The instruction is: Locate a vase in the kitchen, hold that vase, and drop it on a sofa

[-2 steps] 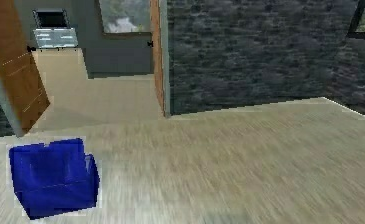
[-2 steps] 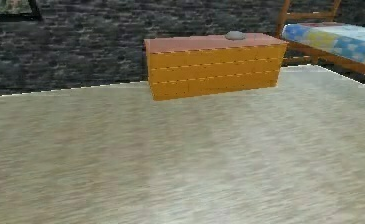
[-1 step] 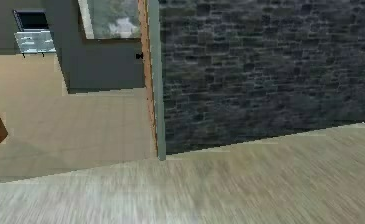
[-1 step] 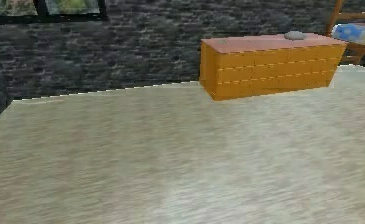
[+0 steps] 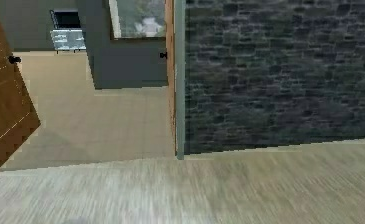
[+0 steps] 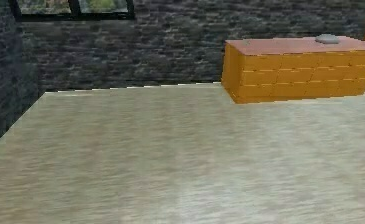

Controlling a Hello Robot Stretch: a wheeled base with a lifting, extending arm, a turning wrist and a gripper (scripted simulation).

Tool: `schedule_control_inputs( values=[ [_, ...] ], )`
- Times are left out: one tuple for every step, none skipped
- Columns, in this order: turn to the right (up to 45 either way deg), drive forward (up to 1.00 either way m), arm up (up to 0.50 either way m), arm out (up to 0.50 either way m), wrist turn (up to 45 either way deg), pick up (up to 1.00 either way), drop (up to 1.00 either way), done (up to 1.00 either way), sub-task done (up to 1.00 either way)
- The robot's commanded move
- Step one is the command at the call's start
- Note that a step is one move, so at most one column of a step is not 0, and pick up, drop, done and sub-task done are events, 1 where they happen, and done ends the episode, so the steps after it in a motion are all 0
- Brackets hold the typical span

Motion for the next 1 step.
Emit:
schedule_control_inputs(
  values=[
    [0.0, 0.95, 0.00, 0.00, 0.0, 0.00, 0.00, 0.00, 0.00]
  ],
)
